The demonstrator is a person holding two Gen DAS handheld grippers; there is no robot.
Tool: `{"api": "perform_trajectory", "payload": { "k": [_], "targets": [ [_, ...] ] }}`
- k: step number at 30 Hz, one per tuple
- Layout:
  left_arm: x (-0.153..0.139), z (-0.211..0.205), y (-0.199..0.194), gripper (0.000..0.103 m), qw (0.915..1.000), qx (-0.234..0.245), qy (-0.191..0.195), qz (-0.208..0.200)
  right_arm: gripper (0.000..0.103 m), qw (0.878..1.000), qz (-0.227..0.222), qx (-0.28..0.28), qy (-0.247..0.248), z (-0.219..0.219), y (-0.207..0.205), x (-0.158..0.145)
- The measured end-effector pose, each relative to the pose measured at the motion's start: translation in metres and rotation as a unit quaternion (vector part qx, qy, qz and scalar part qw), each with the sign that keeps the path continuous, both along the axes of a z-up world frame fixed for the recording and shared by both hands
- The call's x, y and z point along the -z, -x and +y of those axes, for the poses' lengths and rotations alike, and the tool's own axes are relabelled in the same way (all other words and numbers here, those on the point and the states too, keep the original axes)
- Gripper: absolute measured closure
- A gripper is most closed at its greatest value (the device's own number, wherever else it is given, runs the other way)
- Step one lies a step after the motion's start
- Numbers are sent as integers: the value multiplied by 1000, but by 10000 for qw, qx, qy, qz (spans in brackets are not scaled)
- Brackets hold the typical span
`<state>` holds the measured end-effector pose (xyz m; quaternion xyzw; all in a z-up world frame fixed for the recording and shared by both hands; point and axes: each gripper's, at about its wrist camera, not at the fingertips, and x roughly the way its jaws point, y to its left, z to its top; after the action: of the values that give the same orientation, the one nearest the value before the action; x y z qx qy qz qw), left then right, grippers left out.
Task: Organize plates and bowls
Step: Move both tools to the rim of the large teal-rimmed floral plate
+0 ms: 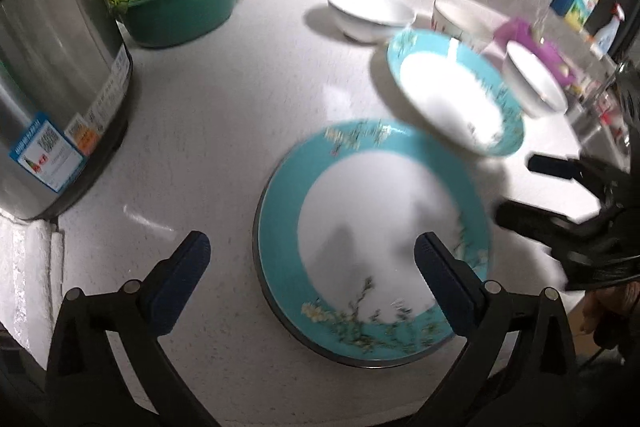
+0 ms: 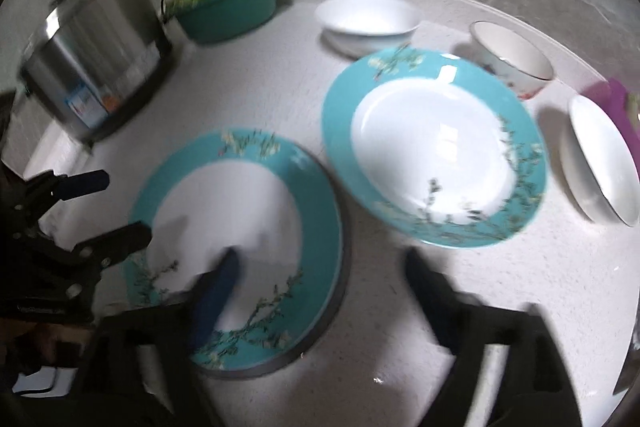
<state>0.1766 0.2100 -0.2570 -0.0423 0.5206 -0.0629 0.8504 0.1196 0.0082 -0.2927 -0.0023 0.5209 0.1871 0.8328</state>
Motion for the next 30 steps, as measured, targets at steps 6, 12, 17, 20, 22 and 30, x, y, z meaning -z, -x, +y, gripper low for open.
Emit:
{"api": "perform_trajectory", "payload": {
  "k": [6, 12, 17, 20, 22, 30],
  "targets": [
    [-42, -7, -41, 0, 9981, 388, 426, -198, 0, 9801, 664, 829, -1677, -98, -4, -28],
    [-59, -36, -92, 0, 9976, 659, 163, -149, 0, 9399, 653, 1799, -2826, -214, -16, -44],
    [-43, -36, -144, 0, 9958, 179, 668, 598, 0, 9242, 678, 2139, -3091, -270, -42, -30],
    [-27, -40, -170, 0, 9944, 150, 586, 863, 0, 9170, 827, 2109, -3283, -271, -53, -19],
    [-22, -48, -181, 0, 9943, 280, 489, 909, 4, 9152, 946, 2059, -3332, -260, -59, -10],
    [11, -78, -222, 0, 9871, 1087, 301, 1134, 9, 9124, 1182, 2180, -3257, -225, -73, 22]
  ]
}}
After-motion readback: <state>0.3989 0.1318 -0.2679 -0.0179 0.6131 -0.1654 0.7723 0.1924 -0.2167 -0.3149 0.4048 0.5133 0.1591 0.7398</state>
